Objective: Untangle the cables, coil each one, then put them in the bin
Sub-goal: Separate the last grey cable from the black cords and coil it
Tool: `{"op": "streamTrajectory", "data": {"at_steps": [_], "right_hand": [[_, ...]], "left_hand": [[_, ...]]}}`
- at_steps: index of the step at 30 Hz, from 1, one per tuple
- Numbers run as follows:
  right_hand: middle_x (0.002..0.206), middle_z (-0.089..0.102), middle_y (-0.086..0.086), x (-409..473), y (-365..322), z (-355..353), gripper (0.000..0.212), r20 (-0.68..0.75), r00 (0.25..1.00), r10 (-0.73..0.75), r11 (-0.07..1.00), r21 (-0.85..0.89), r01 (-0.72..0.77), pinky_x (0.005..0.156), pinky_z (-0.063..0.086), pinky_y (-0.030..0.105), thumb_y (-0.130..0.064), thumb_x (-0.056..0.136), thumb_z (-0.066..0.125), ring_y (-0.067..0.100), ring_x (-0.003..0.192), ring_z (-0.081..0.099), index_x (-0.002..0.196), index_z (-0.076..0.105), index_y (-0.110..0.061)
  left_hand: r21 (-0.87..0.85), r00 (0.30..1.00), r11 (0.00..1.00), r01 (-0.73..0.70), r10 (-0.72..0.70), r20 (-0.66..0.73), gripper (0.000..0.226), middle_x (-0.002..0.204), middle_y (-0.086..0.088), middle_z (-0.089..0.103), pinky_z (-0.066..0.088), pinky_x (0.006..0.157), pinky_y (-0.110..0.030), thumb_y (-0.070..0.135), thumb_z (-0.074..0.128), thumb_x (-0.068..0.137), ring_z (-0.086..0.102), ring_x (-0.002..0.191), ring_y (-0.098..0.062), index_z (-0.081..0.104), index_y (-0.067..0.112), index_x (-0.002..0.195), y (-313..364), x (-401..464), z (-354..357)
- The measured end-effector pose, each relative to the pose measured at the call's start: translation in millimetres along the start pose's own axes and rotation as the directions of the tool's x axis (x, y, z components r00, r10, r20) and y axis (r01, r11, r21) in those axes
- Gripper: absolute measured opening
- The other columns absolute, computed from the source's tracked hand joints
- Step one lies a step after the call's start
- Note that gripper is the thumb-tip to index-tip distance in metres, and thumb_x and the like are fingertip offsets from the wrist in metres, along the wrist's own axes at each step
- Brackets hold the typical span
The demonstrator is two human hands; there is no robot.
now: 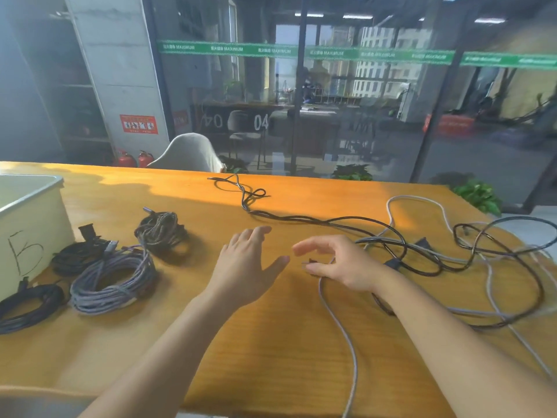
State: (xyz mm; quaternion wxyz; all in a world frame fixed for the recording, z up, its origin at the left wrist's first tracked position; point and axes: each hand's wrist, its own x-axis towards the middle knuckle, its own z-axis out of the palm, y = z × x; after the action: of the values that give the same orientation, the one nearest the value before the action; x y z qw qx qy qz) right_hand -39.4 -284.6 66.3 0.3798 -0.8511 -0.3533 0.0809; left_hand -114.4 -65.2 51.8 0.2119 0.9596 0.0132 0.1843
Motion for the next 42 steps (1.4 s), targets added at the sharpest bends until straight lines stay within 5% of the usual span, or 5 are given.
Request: {"op": "streamTrajectory", "data": {"at_steps": [11, 22, 29, 34, 42], "right_hand": [[0.152, 0.047, -0.021, 0, 56, -19, 0.009, 0.052, 0.998, 0.023, 0.968, -0.252, -0.009, 0.12, 0.033, 0.041, -0.037, 0.092, 0.079, 0.007, 0.142, 0.041, 0.101, 0.081, -0.039], [0.132, 0.054, -0.011, 38, 88, -16, 0.013, -0.392, 0.913, 0.117, 0.863, -0.415, -0.288, 0.094, 0.042, 0.033, -0.039, 0.099, 0.068, 0.013, 0.129, 0.045, 0.099, 0.076, -0.028], [0.129, 0.053, -0.013, 35, 84, -15, 0.009, -0.388, 0.917, 0.088, 0.869, -0.42, -0.261, 0.09, 0.041, 0.032, -0.04, 0.098, 0.07, 0.011, 0.127, 0.046, 0.101, 0.072, -0.032], [0.129, 0.052, -0.013, 33, 87, -14, 0.013, -0.394, 0.916, 0.078, 0.886, -0.394, -0.244, 0.093, 0.044, 0.034, -0.041, 0.096, 0.071, 0.011, 0.126, 0.047, 0.106, 0.074, -0.034], [0.102, 0.06, -0.018, 13, 61, -14, 0.017, -0.242, 0.964, -0.107, 0.992, -0.091, 0.088, 0.084, 0.048, 0.027, -0.03, 0.092, 0.079, 0.009, 0.091, 0.055, 0.104, 0.079, -0.043]], "left_hand": [[-0.094, 0.974, 0.991, -0.099, 0.116, 0.194, 0.071, 0.139, 0.011, 0.054, 0.039, 0.11, -0.035, 0.069, 0.058, 0.092, 0.045, 0.132, -0.014, 0.04, 0.034, 0.151, 28, 29, 49], [-0.177, 0.878, 0.951, -0.252, 0.302, 0.37, 0.073, 0.132, 0.021, 0.053, 0.04, 0.112, -0.038, 0.087, 0.052, 0.074, 0.046, 0.125, -0.005, 0.059, 0.043, 0.132, 2, 53, 61], [-0.223, 0.859, 0.911, -0.346, 0.403, 0.316, 0.074, 0.134, 0.023, 0.048, 0.036, 0.11, -0.033, 0.077, 0.071, 0.077, 0.042, 0.124, -0.005, 0.046, 0.056, 0.144, 8, 45, 62], [-0.266, 0.831, 0.876, -0.402, 0.471, 0.296, 0.031, 0.117, 0.022, 0.049, 0.036, 0.104, -0.028, 0.054, 0.077, 0.086, 0.04, 0.116, -0.002, 0.072, 0.051, 0.117, 18, 42, 61], [-0.152, 0.958, 0.96, -0.234, 0.254, 0.132, 0.025, 0.098, 0.023, 0.06, 0.043, 0.097, -0.038, 0.059, 0.075, 0.085, 0.049, 0.102, -0.008, 0.075, 0.053, 0.109, -5, 53, 52]]}}
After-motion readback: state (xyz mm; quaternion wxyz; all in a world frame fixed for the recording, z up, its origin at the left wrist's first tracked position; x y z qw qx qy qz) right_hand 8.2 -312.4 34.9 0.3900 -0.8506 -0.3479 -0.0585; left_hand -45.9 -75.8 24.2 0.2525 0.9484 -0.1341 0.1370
